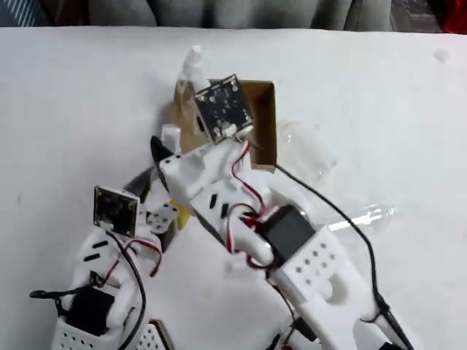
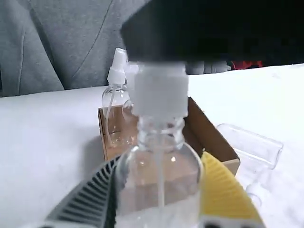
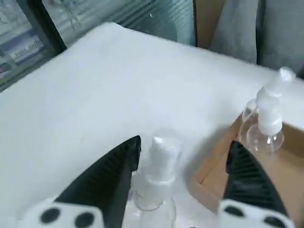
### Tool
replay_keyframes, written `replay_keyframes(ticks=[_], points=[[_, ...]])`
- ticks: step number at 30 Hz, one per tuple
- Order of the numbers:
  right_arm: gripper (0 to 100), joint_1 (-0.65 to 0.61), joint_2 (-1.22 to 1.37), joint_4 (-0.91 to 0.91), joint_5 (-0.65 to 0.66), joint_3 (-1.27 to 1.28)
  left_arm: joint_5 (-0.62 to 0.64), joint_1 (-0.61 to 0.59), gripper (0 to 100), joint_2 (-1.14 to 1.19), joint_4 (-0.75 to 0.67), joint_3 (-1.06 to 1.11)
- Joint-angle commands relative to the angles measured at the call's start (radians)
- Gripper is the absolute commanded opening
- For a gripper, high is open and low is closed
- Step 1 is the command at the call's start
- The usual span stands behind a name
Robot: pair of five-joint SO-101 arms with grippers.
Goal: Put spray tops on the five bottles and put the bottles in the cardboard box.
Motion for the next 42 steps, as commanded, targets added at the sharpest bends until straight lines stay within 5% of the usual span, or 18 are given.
replay_keyframes(ticks=[1, 6, 11, 21, 28, 42], points=[[24.8, 0.005, -0.067, 0.12, 0.052, -0.155, 0.0, 0.004, 2, -0.019, -0.035, -0.015], [22.9, 0.071, -0.071, 0.217, 0.054, -0.269, 0.0, 0.004, 2, -0.019, -0.035, -0.015], [0.1, 0.137, -0.053, 0.139, 0.058, -0.276, 0.0, 0.004, 2, -0.019, -0.035, -0.015], [1.5, 0.117, 0.162, 0.142, 0.061, -0.285, 0.0, 0.004, 2, -0.019, -0.035, -0.017], [1.5, 0.019, 0.094, 0.266, 0.061, -0.281, 0.0, 0.004, 2, -0.019, -0.035, -0.017], [1.5, 0.084, -0.077, 0.268, 0.075, -0.281, 0.0, 0.004, 2, -0.019, -0.035, -0.018]])
